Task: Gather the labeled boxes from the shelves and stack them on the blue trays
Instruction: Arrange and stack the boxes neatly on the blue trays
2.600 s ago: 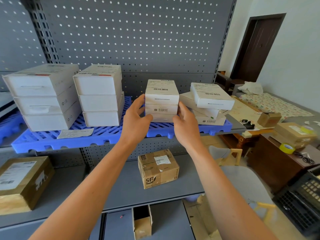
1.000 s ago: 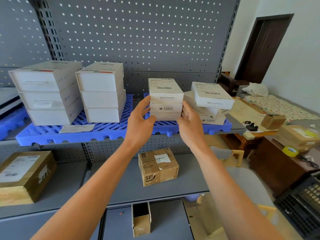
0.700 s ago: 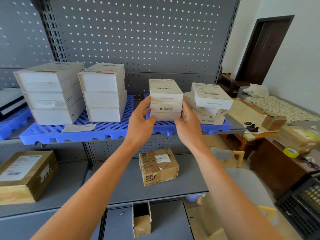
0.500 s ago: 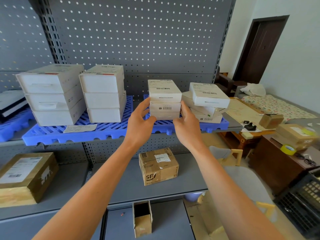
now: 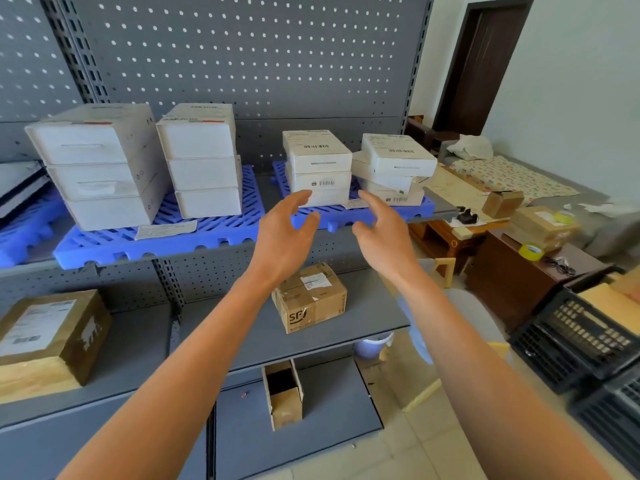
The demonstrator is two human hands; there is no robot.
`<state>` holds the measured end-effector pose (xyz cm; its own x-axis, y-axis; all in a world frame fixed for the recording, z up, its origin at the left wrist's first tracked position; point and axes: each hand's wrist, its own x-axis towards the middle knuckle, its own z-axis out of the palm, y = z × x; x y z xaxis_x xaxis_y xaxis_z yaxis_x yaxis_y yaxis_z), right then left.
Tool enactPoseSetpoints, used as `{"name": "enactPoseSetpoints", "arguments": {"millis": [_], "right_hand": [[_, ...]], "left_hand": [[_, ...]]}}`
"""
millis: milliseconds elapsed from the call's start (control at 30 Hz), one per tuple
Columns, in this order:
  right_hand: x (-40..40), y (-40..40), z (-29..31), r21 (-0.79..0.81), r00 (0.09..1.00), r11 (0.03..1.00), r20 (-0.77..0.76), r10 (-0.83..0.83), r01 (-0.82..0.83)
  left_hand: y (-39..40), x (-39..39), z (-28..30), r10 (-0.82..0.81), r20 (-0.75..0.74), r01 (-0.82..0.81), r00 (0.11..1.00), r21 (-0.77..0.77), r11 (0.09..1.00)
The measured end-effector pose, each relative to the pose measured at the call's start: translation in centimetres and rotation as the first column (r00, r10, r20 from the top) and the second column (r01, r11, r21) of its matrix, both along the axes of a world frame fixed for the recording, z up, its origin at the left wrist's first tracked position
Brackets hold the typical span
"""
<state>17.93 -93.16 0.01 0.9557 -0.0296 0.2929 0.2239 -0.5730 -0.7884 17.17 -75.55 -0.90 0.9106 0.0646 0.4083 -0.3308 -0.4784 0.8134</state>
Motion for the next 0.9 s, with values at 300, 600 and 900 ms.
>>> {"name": "enactPoseSetpoints", "arguments": {"millis": [300, 600, 900], "right_hand": [[-2.9, -3.2, 0.3, -0.046, 0.997, 0.997, -0.037, -0.064, 0.063], [0.0, -9.2, 0.9, -0.057, 0.986, 0.992, 0.133, -0.105, 0.114], [6.1, -15.3, 1.1, 0.034, 0.978, 0.999, 0.209, -0.015, 0.008]], "left_hand": [[-2.7, -1.2, 0.1, -0.055, -0.021, 0.057, 0.998, 0.107, 0.993], [-8.4, 1.2, 1.7, -0.041, 0.062, 0.034, 0.997, 0.115, 0.993], [-14.6, 6.6, 1.6, 0.077, 0.169, -0.080, 0.983, 0.015, 0.997]]}}
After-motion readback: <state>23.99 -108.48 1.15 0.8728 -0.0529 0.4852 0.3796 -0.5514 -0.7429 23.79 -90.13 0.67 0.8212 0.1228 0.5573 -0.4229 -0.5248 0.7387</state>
